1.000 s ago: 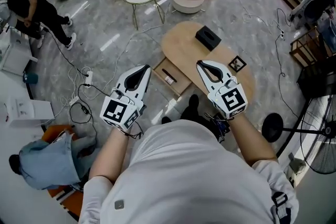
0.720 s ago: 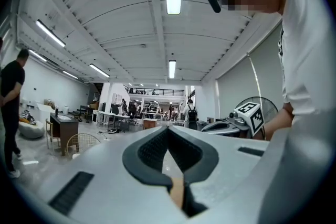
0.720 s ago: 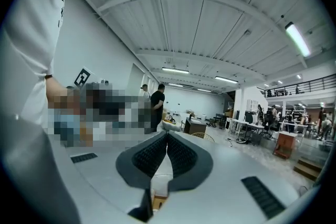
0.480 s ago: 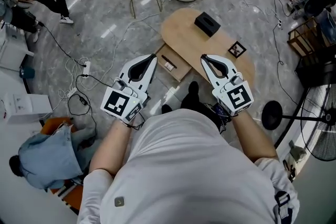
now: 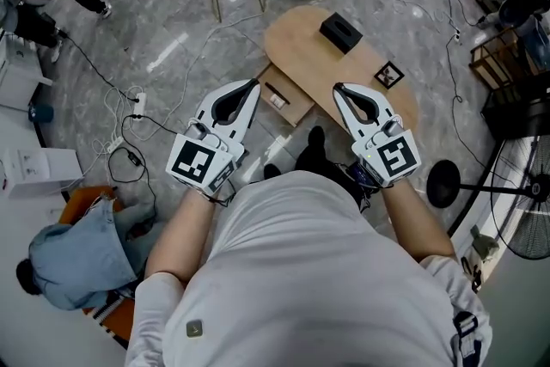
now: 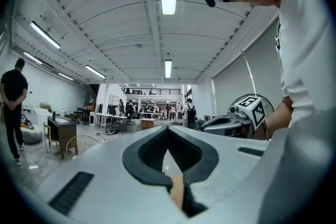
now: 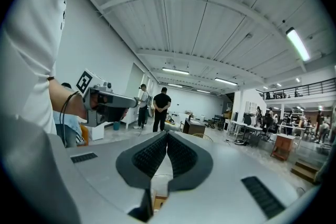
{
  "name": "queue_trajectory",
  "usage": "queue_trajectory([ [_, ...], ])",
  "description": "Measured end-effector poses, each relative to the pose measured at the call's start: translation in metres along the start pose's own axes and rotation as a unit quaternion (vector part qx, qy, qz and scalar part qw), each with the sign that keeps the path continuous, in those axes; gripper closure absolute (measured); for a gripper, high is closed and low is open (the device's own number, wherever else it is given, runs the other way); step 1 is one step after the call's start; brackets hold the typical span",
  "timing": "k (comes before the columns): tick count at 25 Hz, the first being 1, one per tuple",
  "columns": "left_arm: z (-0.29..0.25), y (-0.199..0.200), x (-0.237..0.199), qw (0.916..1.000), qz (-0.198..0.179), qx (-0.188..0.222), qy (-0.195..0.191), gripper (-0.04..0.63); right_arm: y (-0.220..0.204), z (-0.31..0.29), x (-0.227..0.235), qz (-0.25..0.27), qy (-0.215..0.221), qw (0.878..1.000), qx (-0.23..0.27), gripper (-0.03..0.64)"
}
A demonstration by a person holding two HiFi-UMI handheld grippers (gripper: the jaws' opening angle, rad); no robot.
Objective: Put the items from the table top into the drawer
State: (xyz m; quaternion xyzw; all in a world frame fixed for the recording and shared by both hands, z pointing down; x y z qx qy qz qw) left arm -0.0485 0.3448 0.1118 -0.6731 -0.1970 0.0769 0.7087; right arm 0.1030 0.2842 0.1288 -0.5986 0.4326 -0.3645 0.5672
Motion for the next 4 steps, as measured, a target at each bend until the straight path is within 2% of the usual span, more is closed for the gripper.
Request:
queue_trajectory([
  [4,0.0034,-0.0012,0.0013,1.0000,0.001,0.005,0.001,0.586,-0.0082,0.0035,-0.0026,-0.017,-0.006,0.999,-0.029,0.588],
])
Point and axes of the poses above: the fingertips, and each gripper's own axes: z backward along the fingers, x to its right, y out of its top, the point moved 2 cm from there along z, backward along the fingers, and after that the axes turned 10 degrees about -z, right-handed, at the moved point
